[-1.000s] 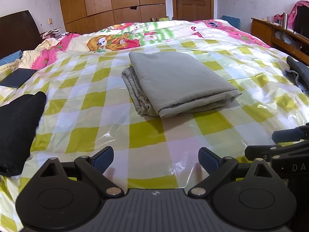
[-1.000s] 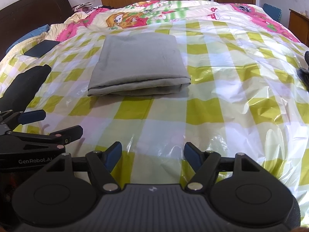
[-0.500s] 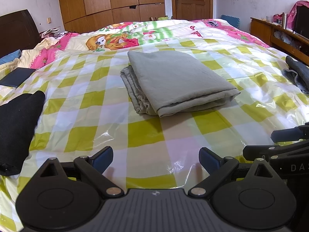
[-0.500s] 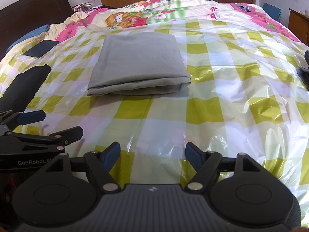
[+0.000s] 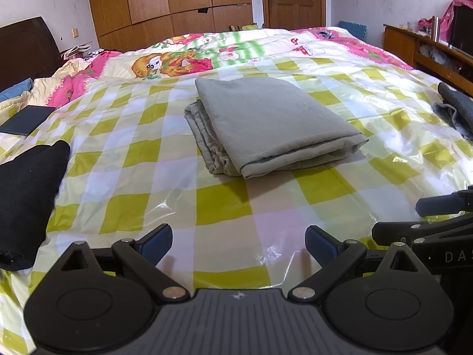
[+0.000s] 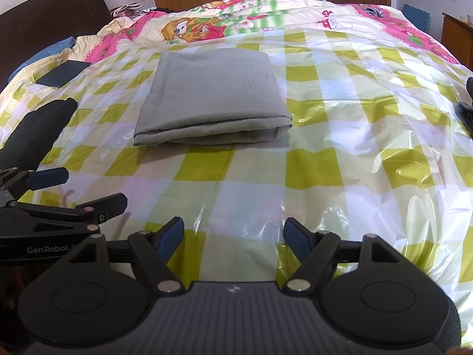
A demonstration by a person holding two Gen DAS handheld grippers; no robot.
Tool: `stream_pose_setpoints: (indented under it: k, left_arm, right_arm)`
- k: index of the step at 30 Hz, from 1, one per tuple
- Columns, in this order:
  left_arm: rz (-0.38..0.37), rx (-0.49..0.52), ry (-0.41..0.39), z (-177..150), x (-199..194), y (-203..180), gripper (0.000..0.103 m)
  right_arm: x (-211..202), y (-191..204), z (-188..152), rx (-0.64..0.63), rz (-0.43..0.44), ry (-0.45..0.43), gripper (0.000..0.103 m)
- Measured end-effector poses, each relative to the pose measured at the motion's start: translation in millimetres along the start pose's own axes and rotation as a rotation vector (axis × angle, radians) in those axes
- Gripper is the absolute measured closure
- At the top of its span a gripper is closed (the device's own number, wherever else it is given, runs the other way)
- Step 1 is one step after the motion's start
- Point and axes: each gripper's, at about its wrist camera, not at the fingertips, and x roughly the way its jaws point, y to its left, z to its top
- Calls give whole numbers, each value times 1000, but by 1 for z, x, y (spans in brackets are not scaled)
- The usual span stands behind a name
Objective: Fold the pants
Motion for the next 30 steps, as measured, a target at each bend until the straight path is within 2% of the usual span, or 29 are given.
stream_pose_setpoints:
  k: [30]
  left_arm:
    - [-16, 0, 10, 0, 0, 0, 0]
  right_arm:
    - [1, 1, 0, -1, -2, 2, 27]
